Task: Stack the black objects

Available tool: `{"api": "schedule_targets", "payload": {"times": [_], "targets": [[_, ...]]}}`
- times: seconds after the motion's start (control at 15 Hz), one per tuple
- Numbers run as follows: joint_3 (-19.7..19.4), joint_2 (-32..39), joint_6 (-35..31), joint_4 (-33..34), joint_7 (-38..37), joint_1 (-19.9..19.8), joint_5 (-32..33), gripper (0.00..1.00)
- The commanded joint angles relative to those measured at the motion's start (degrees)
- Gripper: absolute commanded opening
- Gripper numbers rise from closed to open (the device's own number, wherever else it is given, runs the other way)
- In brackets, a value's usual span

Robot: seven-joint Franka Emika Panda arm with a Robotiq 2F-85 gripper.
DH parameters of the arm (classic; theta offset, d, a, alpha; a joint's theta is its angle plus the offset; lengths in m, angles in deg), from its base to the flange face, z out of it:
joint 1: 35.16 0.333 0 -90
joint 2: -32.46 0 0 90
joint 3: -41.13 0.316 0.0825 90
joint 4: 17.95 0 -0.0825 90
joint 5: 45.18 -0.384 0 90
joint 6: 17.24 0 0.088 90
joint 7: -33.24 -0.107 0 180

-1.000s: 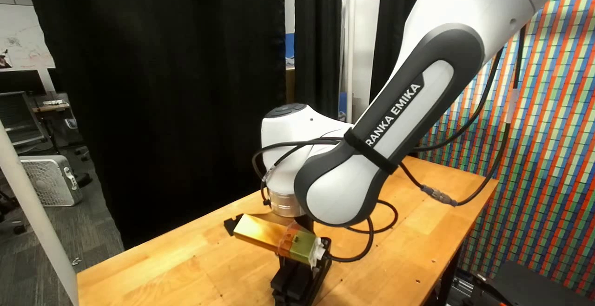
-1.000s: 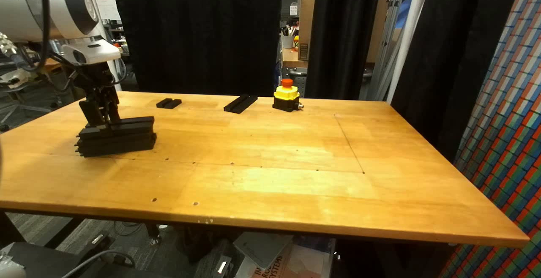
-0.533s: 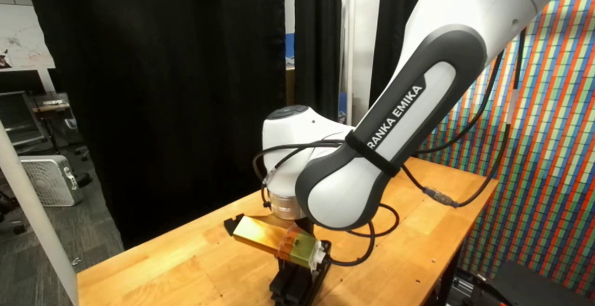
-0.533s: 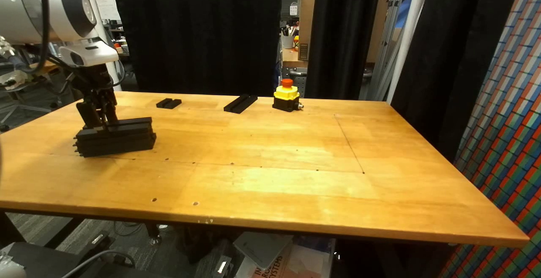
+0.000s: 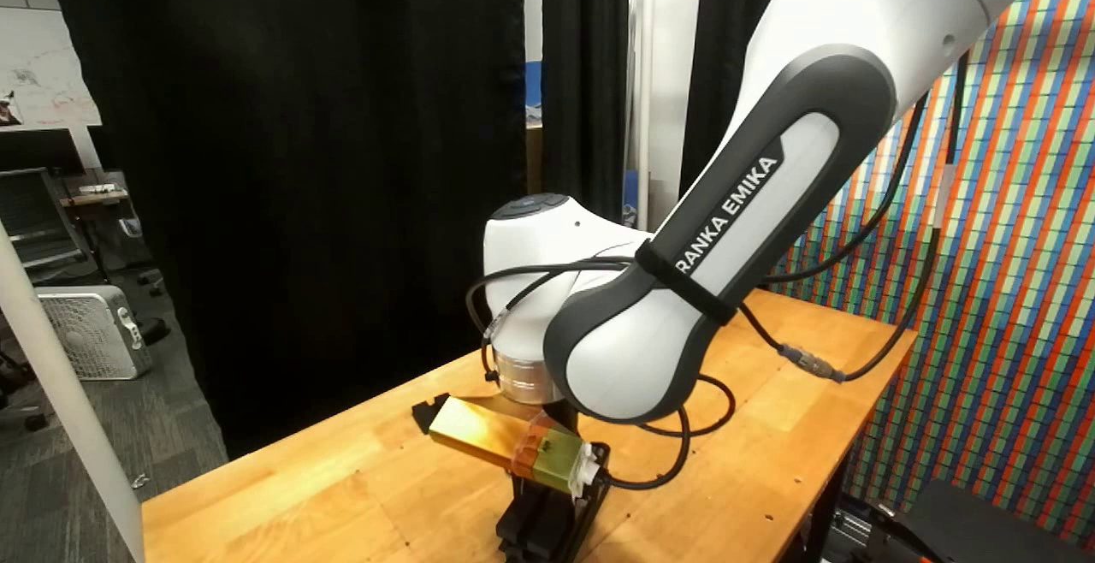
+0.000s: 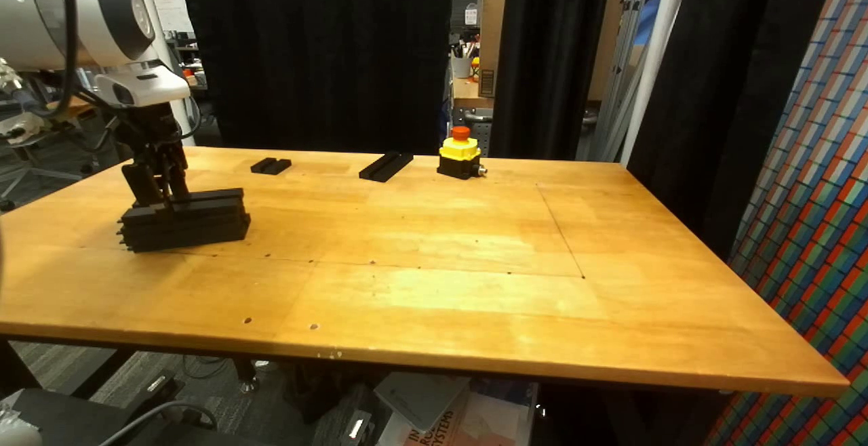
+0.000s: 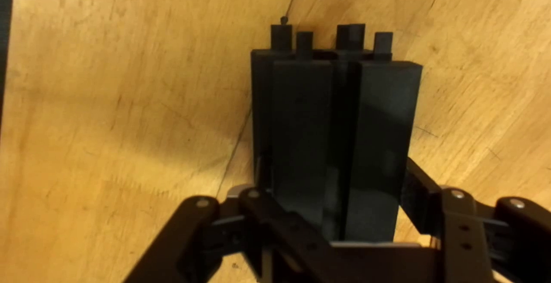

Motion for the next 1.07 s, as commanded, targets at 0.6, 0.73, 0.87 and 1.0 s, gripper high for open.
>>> {"api": "schedule_targets", "payload": {"times": [0.6, 0.73, 0.87, 1.0], "targets": [[0.2, -2.3, 0.8, -2.2, 3.1, -0.2, -4.6, 0.45], [0.1, -2.5, 1.0, -2.3, 3.1, -0.2, -4.6, 0.45], [0.2, -2.6, 1.0, -2.4, 3.3, -0.2, -4.8, 0.45], [0.2, -2.5, 0.9, -2.4, 3.6, -0.3, -5.0, 0.45]]}}
